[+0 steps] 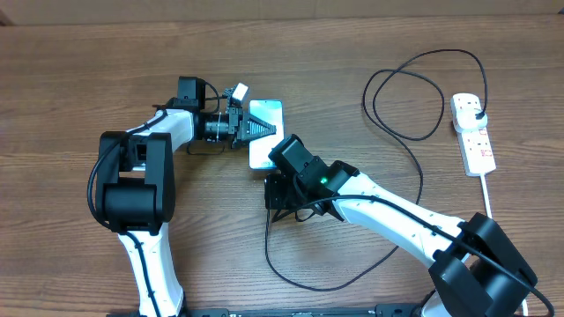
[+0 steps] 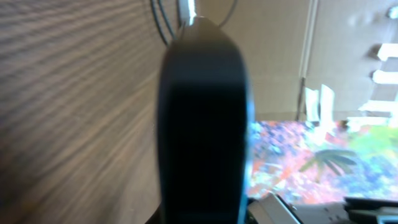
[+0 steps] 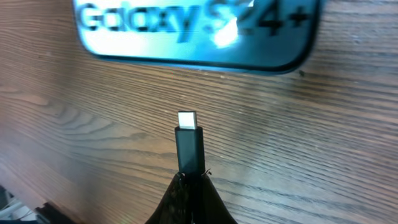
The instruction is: Plug charger to phone and switch on socket
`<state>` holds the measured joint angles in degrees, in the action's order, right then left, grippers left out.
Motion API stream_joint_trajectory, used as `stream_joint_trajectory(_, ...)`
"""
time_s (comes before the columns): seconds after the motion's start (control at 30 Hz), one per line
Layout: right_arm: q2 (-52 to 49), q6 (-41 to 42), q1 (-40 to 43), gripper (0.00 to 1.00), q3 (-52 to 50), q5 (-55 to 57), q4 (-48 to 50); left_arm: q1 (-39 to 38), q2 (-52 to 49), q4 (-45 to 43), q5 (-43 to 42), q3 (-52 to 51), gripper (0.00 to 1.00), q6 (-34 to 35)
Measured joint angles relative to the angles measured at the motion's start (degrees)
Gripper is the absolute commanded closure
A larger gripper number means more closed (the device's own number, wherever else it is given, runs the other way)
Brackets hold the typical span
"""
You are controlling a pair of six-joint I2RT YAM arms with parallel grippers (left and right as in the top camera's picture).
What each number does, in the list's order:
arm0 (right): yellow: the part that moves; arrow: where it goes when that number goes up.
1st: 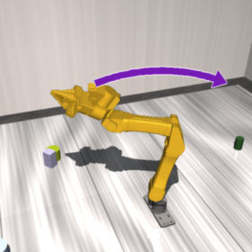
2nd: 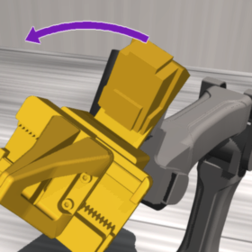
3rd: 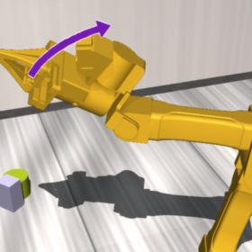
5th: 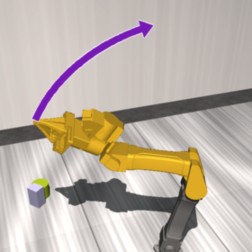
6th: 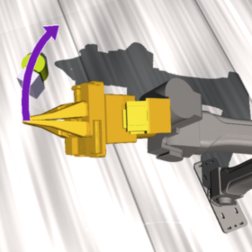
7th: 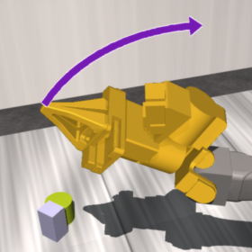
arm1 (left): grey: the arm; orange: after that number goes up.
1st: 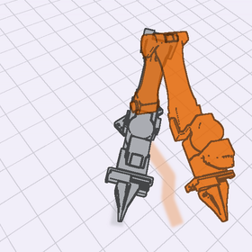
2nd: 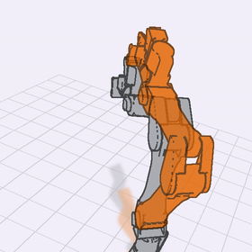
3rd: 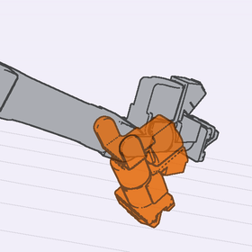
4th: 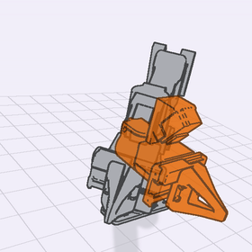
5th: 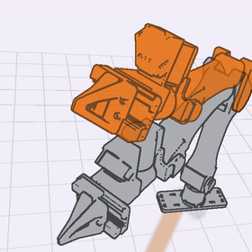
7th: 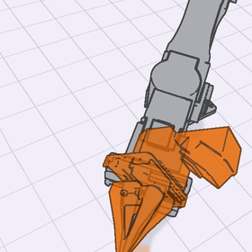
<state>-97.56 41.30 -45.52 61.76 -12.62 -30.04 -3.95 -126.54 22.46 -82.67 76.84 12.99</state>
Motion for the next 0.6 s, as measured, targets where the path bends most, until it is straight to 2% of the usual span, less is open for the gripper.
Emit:
stream_joint_trajectory(0.1,0.0,0.0,-0.1,0.96,0.0,-1.0,0.0,-0.5,0.4,1.8,-1.5,0.0,0.96,-1.7)
stream_joint_trajectory(0.27,0.0,-0.9,-1.1,0.96,0.0,-2.2,-0.8,-0.9,3.7,8.0,2.4,0.0,0.96,-4.8)
stream_joint_trajectory(0.4,0.0,-1.3,-1.1,0.96,0.0,-2.6,-2.4,-0.6,8.7,10.8,11.6,-0.1,0.96,-7.3)
stream_joint_trajectory(0.5,0.5,-1.4,-1.1,0.96,0.0,-2.3,-3.0,-0.4,11.3,11.3,19.2,0.0,0.96,-6.5)
stream_joint_trajectory(0.6,2.3,-1.5,-1.1,0.96,0.0,-1.5,-3.0,-0.1,11.7,10.8,19.3,-0.1,0.96,-6.8)
